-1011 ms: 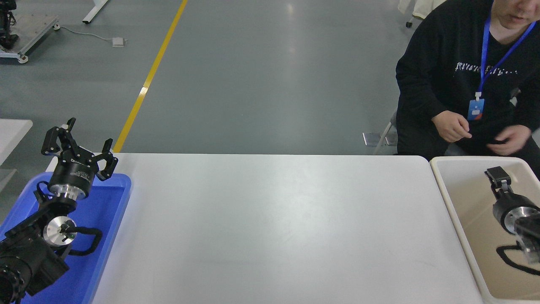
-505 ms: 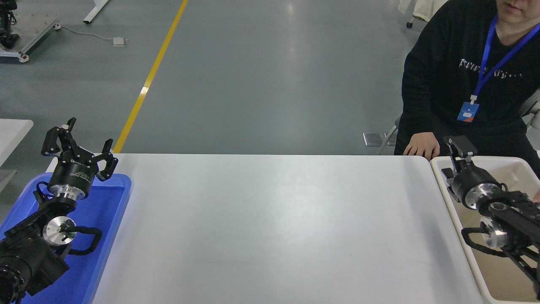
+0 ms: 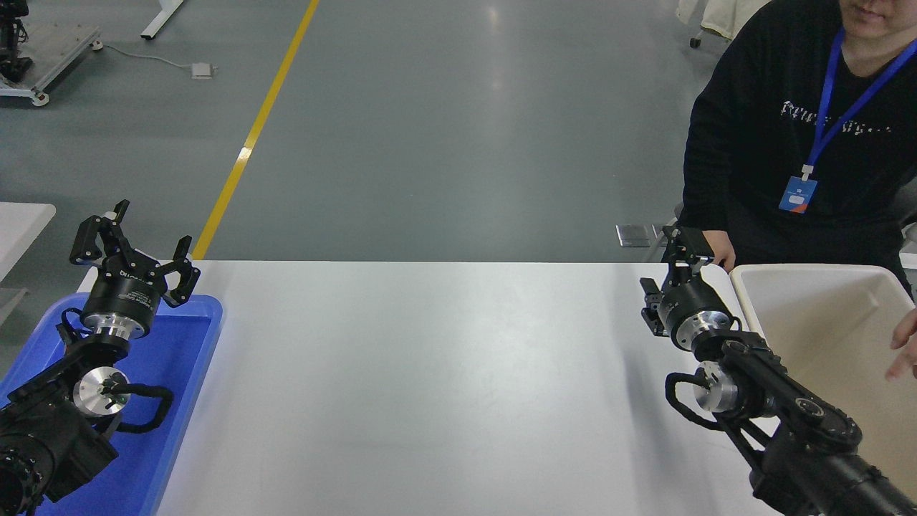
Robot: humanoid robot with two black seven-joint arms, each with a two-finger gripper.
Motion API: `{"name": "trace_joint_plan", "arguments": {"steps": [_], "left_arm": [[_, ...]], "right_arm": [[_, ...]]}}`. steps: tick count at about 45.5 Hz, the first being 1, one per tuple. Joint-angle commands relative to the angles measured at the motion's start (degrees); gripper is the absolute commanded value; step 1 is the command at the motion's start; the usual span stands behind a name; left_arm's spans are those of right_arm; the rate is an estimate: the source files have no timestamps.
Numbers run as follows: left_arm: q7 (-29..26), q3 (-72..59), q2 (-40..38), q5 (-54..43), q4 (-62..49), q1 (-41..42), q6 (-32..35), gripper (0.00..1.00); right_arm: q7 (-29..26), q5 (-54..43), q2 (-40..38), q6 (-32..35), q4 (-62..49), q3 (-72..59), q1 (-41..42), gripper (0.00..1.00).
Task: Clean the table surface
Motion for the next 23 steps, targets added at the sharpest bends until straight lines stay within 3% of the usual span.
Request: {"name": "trace_joint_plan", "arguments": {"steps": [1,23], "left_arm": [[0.00,0.00,0.00,0.00,0.02,0.00,-0.02,1.00],[0.00,0.00,0.00,0.00,0.02,0.00,-0.02,1.00]], "right_arm": [[1.40,-0.18,4.02,-0.53,-1.79,3.61,0.39,1.00],[1.40,-0.18,4.02,-0.61,-4.43,8.01,2.24,1.00]]}}
